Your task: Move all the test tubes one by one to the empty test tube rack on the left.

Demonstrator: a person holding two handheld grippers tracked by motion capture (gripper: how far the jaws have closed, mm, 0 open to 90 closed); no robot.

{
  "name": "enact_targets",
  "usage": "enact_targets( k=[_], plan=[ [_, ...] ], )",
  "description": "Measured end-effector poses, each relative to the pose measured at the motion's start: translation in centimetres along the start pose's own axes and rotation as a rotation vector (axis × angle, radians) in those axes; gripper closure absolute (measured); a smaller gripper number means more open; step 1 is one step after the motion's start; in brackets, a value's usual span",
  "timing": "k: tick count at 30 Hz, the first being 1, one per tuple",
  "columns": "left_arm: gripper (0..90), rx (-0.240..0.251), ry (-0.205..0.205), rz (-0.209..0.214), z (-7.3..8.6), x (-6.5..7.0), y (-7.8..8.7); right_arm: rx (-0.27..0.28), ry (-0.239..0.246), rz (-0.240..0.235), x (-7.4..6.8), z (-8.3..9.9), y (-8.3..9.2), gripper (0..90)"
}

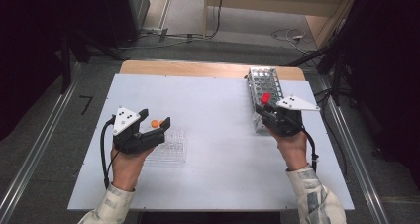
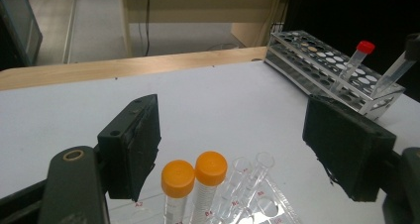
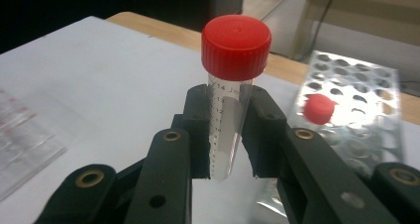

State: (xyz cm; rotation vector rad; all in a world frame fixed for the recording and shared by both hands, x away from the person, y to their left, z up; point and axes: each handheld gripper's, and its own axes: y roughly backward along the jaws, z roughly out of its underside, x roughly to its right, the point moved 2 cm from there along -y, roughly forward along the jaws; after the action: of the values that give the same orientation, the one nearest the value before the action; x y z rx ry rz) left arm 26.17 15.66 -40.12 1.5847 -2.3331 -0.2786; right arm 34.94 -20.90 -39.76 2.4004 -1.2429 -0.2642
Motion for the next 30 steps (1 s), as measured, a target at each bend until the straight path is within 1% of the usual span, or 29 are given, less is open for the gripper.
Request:
enact_targets(
  k=[2,5,8,12,18,22,26,27,30],
  plan=[
    [23.0,-0.001,0.0,0.003,0.0,0.1,0.0,-0.008,0.017,-0.021,-0.9,0.1,-0.3,71.0],
    [23.0,-0.003,-0.006,0.009,0.0,0.3,0.0,-0.017,0.033,-0.067,-2.2,0.2,-0.7,71.0],
    [23.0,-0.001,-0.01,0.017,0.0,0.6,0.0,-0.027,0.037,-0.113,-3.3,0.3,-1.0,71.0],
    [23.1,-0.001,-0.014,0.031,0.0,1.0,-0.1,-0.033,0.052,-0.152,-4.6,0.4,-1.3,71.1],
    [23.1,-0.009,-0.026,0.053,0.1,1.8,-0.3,-0.048,0.078,-0.191,-6.4,0.9,-1.8,71.0],
    [22.2,-0.018,-0.041,0.079,0.2,2.6,-0.5,-0.066,0.111,-0.228,-7.9,1.5,-2.5,71.0],
    [15.9,-0.04,-0.055,0.102,0.6,3.9,-0.9,-0.086,0.135,-0.259,-9.2,2.0,-3.1,71.0],
    [14.6,-0.04,-0.064,0.103,0.7,4.3,-1.0,-0.09,0.145,-0.264,-9.5,2.1,-3.2,71.0],
    [14.3,-0.044,-0.093,0.12,1.0,5.4,-1.3,-0.101,0.154,-0.282,-10.4,2.4,-3.4,71.0]
  ],
)
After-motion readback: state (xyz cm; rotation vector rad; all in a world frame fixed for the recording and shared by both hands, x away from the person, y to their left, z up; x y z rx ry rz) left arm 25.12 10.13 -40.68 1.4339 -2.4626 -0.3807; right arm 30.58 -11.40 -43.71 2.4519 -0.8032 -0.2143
